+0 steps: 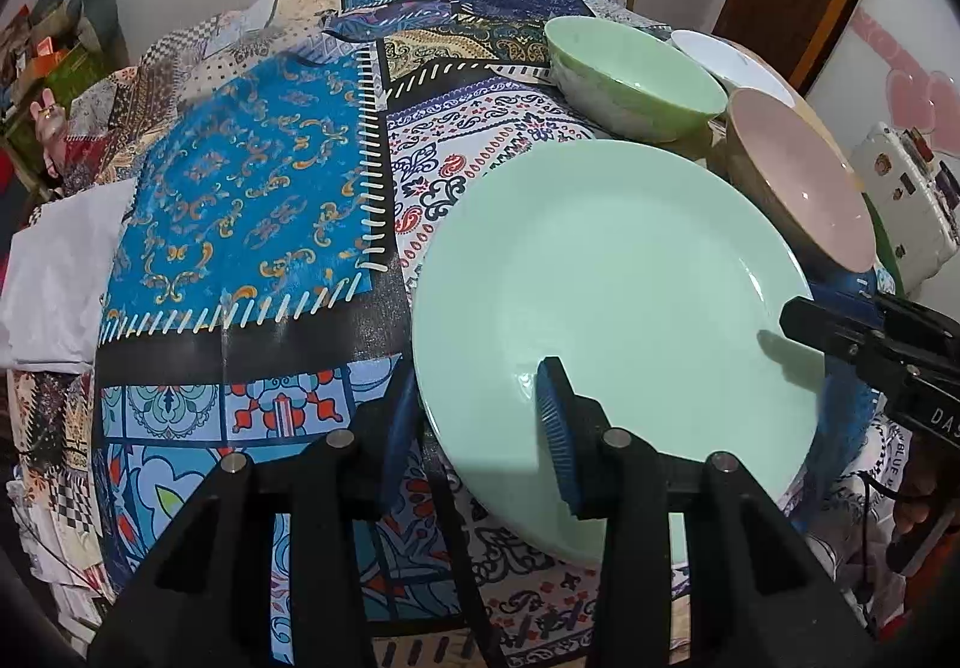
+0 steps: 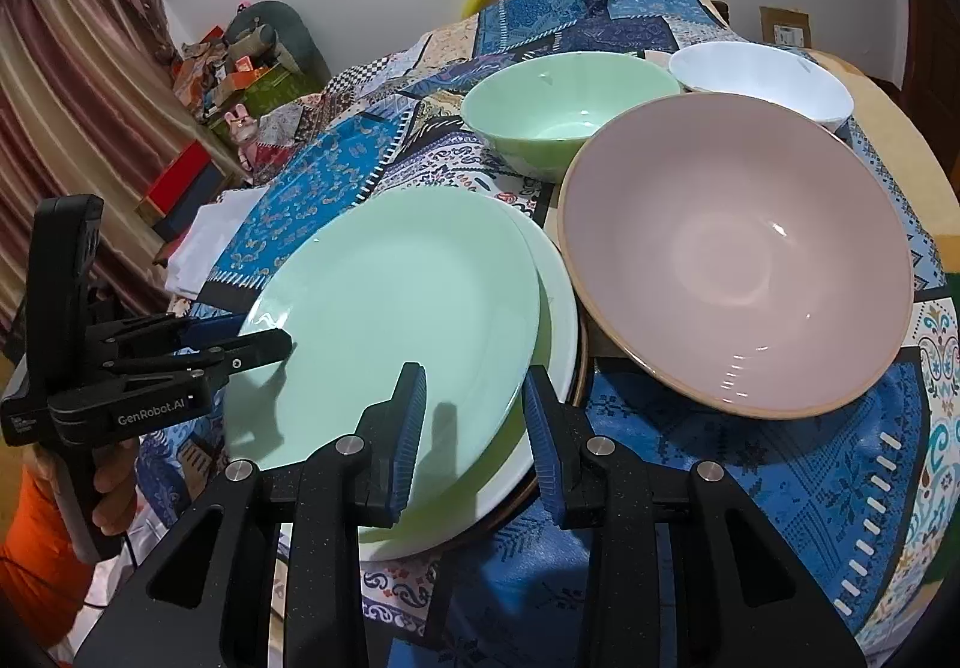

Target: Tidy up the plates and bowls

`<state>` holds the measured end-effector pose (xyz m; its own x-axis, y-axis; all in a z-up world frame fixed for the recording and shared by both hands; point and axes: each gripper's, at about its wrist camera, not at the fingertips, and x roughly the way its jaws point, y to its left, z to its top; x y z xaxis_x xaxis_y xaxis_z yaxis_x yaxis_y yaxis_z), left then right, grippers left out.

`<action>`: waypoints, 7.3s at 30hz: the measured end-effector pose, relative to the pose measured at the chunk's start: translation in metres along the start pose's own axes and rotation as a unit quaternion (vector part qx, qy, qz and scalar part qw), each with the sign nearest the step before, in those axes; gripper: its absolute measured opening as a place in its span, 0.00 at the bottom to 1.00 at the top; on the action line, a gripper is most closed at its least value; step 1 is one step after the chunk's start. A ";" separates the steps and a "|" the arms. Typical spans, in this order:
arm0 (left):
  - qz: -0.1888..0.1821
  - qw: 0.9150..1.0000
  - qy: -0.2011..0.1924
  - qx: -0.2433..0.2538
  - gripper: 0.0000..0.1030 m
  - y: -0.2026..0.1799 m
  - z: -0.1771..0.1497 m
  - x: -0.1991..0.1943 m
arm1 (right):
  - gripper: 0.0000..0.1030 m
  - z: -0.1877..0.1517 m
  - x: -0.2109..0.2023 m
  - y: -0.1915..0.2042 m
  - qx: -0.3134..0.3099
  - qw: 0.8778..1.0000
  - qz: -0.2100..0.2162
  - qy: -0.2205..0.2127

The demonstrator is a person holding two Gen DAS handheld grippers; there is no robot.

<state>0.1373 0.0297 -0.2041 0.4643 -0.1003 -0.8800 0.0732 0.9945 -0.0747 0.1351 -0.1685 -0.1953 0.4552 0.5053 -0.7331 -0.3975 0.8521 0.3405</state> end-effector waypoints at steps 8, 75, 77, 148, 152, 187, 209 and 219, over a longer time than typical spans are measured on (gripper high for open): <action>-0.004 1.000 -0.005 -0.002 0.39 0.001 0.002 -0.008 | 0.30 0.000 -0.009 0.001 -0.011 1.000 -0.018 -0.016; -0.082 0.993 0.007 0.082 0.22 -0.158 0.104 0.066 | 0.18 0.022 -0.040 -0.125 0.066 0.992 -0.086 -0.059; -0.083 0.993 0.005 0.080 0.22 -0.158 0.104 0.063 | 0.18 0.022 -0.041 -0.125 0.066 0.992 -0.088 -0.059; 0.011 0.991 -0.090 -0.097 0.22 0.130 -0.034 -0.088 | 0.18 0.044 0.052 0.146 -0.125 0.992 0.007 -0.007; 0.013 0.990 -0.082 -0.110 0.22 0.144 -0.042 -0.079 | 0.18 0.041 0.066 0.154 -0.133 0.991 0.010 0.011; 0.044 0.987 -0.054 -0.147 0.22 0.180 -0.055 -0.054 | 0.21 0.036 0.107 0.158 -0.139 0.988 0.008 0.066; 0.022 0.984 -0.164 -0.062 0.56 0.067 0.013 -0.126 | 0.41 0.060 -0.008 0.100 -0.122 0.990 -0.027 -0.072; 0.005 0.986 -0.164 -0.026 0.58 0.007 0.057 -0.113 | 0.41 0.070 -0.046 0.041 -0.084 0.989 -0.060 -0.109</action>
<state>0.1353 0.0462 -0.0783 0.7261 -0.0867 -0.6821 0.0261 0.9948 -0.0987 0.1538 -0.1472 -0.1070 0.6606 0.4347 -0.6120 -0.4482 0.8824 0.1429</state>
